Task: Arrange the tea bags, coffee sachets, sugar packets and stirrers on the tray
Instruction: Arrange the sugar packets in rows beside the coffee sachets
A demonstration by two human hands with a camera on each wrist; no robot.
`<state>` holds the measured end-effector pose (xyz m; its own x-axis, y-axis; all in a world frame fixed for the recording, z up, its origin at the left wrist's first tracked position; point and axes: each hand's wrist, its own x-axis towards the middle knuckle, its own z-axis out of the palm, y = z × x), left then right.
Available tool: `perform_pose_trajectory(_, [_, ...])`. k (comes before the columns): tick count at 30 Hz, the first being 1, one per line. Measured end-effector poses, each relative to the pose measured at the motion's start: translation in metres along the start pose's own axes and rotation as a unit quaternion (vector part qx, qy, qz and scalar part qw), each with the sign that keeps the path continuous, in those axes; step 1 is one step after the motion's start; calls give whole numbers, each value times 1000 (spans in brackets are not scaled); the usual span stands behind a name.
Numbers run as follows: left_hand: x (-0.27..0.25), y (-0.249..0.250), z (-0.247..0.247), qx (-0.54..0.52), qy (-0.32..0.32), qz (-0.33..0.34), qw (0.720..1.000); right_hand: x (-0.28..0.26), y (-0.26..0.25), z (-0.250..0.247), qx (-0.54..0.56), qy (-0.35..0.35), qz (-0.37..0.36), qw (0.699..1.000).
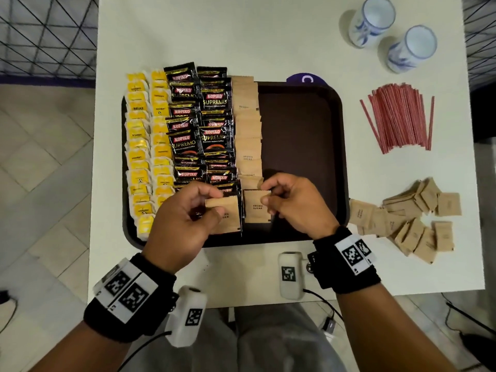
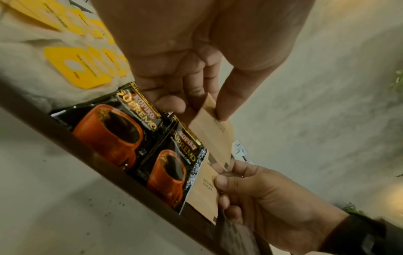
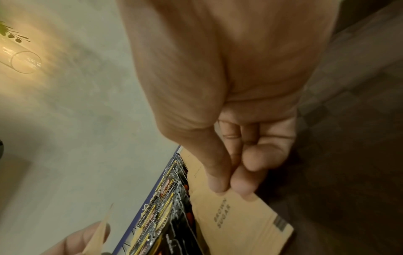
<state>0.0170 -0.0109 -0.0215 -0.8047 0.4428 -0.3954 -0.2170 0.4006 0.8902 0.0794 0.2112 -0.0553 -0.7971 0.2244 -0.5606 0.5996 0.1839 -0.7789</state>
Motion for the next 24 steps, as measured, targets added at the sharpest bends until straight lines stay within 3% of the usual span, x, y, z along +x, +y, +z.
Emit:
perform_pose_trajectory(9, [5,6,8,24,-22,2,999,7,4,4,10,27,-16,999])
perform_pose_trajectory(14, [6,3,16,13,-16,-14,1000,-9,2,-5,-9,77,-11,997])
perform_pose_trajectory(17, [9,3,23,1,-23,-11,1000,-31,-9,-8,79,11,-11,997])
perform_pose_trajectory(20, [12,2,30,-9,-34,-9,999,-41,-8,0,85,-53,-22,995])
perform_pose_trajectory(24, [9,7,37,21,-38,14,999,-38,2,0,70,-36,8,997])
